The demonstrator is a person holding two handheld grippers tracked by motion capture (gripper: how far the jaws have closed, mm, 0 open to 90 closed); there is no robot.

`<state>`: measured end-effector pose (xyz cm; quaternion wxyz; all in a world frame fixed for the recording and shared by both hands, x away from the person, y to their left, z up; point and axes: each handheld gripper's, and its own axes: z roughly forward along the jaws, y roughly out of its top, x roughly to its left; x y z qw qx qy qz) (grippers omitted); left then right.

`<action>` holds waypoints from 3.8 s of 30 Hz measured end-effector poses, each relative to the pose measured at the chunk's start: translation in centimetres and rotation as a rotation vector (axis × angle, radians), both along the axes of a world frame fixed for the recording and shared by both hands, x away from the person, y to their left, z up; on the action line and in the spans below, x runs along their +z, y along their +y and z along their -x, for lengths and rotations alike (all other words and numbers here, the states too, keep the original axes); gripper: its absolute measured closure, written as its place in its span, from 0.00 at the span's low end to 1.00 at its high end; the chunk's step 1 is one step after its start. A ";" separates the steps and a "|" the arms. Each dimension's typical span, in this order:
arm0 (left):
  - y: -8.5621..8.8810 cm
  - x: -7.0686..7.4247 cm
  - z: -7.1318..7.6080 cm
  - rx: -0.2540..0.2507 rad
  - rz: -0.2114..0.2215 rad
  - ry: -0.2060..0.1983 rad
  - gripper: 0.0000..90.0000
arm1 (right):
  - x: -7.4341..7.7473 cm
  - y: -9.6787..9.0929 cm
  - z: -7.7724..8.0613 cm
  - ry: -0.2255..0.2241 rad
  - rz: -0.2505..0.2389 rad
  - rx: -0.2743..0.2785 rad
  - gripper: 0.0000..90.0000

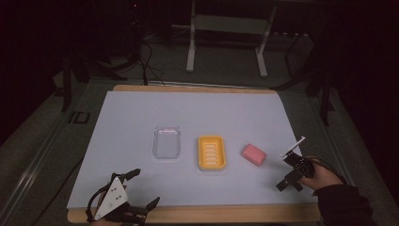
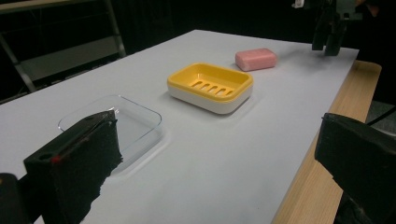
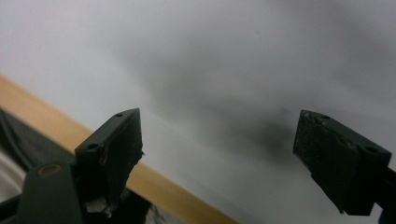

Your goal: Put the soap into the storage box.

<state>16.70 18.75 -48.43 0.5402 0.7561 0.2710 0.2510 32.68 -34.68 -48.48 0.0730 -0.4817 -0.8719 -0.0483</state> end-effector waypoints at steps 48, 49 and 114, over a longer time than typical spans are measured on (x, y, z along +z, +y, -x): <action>0.0 0.0 0.0 -0.015 0.007 0.009 0.01 | 2.3 5.5 -4.8 -0.122 -0.082 0.409 0.14; 0.0 0.0 0.0 -0.016 0.008 0.009 0.01 | 2.4 5.6 -4.9 -0.129 -0.086 0.413 0.14; 0.0 0.0 0.0 -0.021 0.006 0.013 0.01 | -0.9 10.3 -8.6 -0.157 0.115 0.213 0.41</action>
